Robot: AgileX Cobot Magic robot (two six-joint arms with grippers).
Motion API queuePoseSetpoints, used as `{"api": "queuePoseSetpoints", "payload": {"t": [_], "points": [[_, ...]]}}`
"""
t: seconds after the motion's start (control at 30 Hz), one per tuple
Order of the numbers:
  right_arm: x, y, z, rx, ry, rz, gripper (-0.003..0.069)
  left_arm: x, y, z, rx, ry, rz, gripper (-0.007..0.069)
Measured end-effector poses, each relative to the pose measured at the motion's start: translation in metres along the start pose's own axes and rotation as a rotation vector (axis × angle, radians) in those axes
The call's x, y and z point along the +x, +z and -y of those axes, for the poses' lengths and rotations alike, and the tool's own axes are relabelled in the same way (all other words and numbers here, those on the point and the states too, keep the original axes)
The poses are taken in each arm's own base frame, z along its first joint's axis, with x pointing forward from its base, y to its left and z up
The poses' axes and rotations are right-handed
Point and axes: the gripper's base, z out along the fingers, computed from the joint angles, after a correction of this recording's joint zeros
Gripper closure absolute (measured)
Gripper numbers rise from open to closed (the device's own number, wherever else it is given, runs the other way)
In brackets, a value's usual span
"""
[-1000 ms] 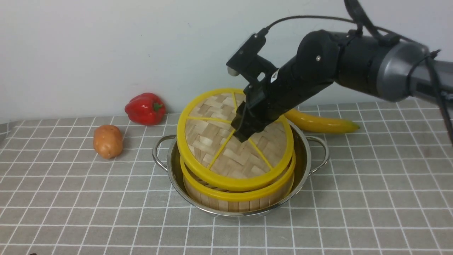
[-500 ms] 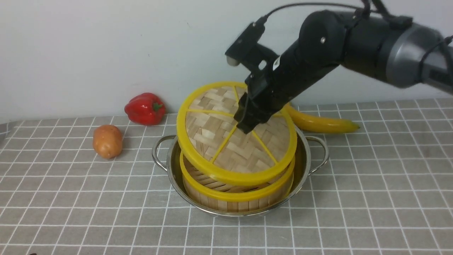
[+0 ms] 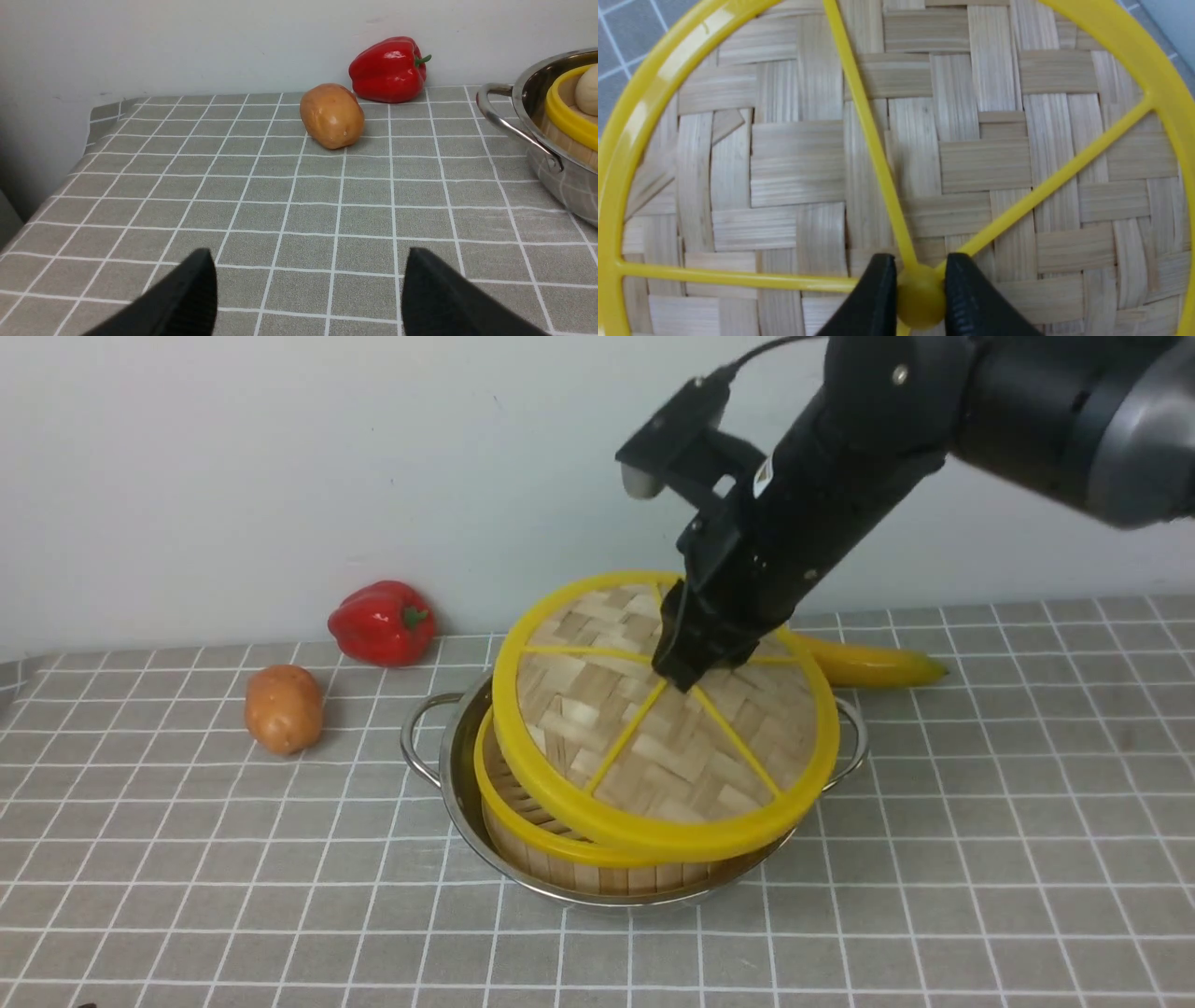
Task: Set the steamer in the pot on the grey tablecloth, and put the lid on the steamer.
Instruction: 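Place the bamboo steamer lid onto the steamer basket in the pot with the right gripper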
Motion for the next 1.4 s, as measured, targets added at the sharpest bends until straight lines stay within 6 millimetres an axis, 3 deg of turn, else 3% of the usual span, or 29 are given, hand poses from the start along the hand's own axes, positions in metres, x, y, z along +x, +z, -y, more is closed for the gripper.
{"api": "queuePoseSetpoints", "payload": {"t": [0.43, 1.17, 1.4], "points": [[-0.003, 0.045, 0.002, 0.020, -0.024, 0.038, 0.0512, 0.000, 0.000, 0.000, 0.000, 0.000, 0.000, 0.0132], [-0.006, 0.046, 0.005, 0.054, -0.060, 0.071, 0.0513, 0.000, 0.000, 0.000, 0.000, 0.000, 0.000, 0.0132], [-0.004, 0.058, 0.006, 0.042, -0.053, 0.059, 0.0513, 0.000, 0.000, 0.000, 0.000, 0.000, 0.000, 0.0132]]}}
